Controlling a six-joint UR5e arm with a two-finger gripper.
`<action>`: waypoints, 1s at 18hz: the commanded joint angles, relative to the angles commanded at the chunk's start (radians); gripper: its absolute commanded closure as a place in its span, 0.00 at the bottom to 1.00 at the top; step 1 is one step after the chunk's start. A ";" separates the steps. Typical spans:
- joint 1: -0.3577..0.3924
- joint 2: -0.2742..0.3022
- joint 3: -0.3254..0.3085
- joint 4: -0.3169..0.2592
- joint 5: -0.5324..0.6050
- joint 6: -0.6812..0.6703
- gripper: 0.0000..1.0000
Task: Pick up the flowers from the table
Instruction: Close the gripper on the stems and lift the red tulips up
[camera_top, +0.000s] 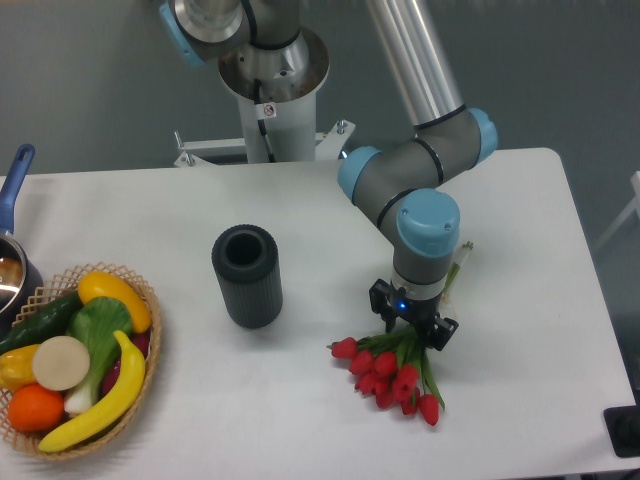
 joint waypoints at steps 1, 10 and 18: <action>0.000 0.002 0.001 0.000 0.003 0.000 1.00; 0.029 0.055 0.054 -0.028 0.069 -0.002 1.00; 0.021 0.049 0.219 -0.276 0.060 0.003 1.00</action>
